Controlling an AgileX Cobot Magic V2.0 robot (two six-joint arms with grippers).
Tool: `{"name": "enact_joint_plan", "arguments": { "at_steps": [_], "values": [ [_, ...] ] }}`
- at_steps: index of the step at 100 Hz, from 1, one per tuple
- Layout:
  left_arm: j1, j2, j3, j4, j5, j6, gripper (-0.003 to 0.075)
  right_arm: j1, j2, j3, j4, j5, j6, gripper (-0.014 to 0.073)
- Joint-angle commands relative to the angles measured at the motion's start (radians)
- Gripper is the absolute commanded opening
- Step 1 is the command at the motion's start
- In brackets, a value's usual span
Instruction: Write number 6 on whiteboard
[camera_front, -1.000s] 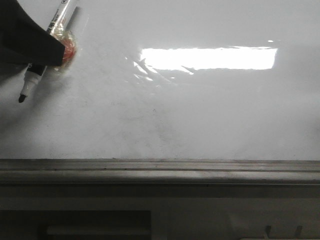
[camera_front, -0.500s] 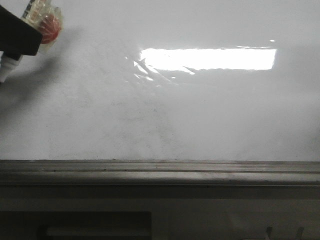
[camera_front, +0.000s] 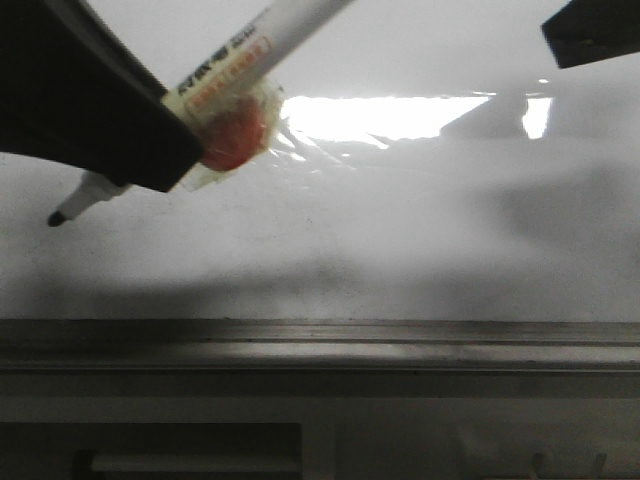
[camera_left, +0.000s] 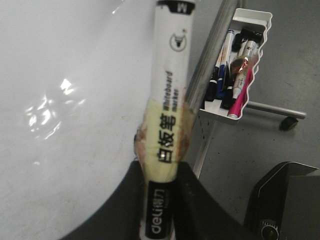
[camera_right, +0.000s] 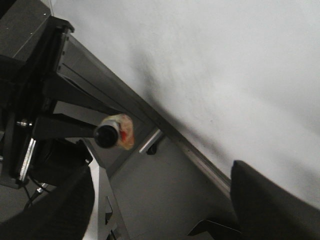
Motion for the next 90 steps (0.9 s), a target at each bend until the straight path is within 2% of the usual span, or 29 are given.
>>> {"name": "enact_joint_plan", "arguments": {
  "at_steps": [1, 29, 49, 63, 82, 90],
  "values": [
    [-0.016, 0.027, -0.063, 0.000, -0.066, -0.001, -0.0020, 0.038, 0.030, -0.054, 0.068, 0.001, -0.019, 0.0510],
    [-0.034, 0.108, -0.124, 0.012, -0.077, -0.001, -0.0020, 0.147, 0.127, -0.094, 0.066, -0.061, -0.033, 0.0510],
    [-0.034, 0.123, -0.138, 0.012, -0.097, -0.001, -0.0020, 0.165, 0.178, -0.106, 0.068, -0.068, -0.053, 0.0484],
    [-0.034, 0.123, -0.138, 0.012, -0.109, -0.001, -0.0020, 0.165, 0.194, -0.106, 0.093, -0.057, -0.101, 0.0288],
    [-0.034, 0.123, -0.138, 0.012, -0.127, -0.001, -0.0019, 0.165, 0.196, -0.106, 0.115, -0.038, -0.146, -0.0066],
    [-0.034, 0.123, -0.140, 0.012, -0.127, -0.001, 0.0008, 0.165, 0.196, -0.106, 0.115, -0.026, -0.151, -0.0065]
  ]
}}
